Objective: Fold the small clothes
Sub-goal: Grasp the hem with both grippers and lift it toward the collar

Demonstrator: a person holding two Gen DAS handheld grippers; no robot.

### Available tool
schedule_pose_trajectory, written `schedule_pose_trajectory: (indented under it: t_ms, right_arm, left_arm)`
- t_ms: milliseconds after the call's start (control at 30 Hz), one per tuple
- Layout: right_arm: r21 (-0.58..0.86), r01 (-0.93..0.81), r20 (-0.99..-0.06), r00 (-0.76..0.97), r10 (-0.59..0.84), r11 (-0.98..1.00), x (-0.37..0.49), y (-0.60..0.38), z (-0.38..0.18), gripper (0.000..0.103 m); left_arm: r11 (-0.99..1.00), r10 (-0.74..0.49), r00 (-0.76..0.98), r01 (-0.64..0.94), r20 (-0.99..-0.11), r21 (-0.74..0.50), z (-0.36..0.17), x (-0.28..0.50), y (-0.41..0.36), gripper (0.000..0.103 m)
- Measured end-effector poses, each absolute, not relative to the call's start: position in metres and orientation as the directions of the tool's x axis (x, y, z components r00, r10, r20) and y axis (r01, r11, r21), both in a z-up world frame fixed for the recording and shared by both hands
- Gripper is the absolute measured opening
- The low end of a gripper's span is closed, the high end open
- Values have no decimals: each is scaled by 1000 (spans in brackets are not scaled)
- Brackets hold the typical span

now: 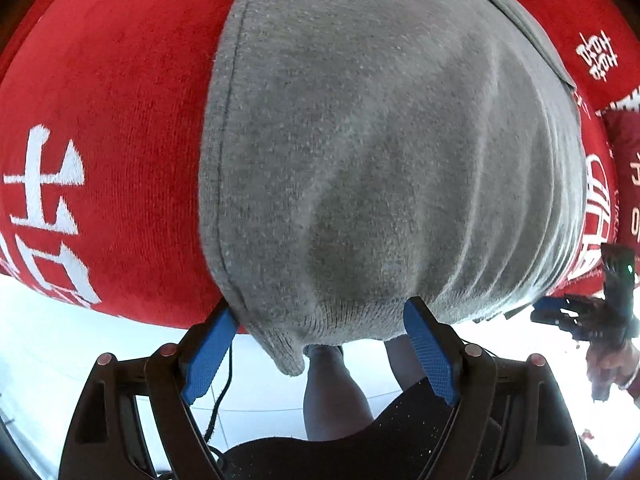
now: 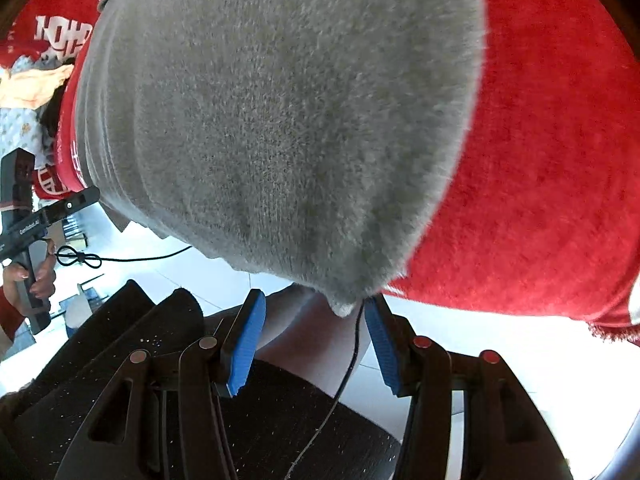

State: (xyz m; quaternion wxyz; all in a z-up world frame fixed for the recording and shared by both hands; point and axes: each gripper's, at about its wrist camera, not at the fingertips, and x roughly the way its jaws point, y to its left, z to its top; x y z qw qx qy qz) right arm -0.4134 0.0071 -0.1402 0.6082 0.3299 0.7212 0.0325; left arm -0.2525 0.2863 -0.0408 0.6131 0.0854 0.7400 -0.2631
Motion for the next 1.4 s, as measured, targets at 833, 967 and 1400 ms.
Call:
schedule_pose_trajectory:
  t_ms: [833,967,1400]
  right_arm:
    - [603,542,-746,125,654,585,-414,21,-146,56]
    - [594,547,-749,110,653,590,-412,15,-149,55]
    - [649,631,-691,255,677,425,-425,9,-124,8]
  left_arm:
    - [855,-286,-308,346,-907,-387,-80,-257,281,80]
    - [858,-283,-291,349,-914,-377,-78,-261,274,74]
    - [801,-395,-315,342,-863,-491,-55,-257,281,11]
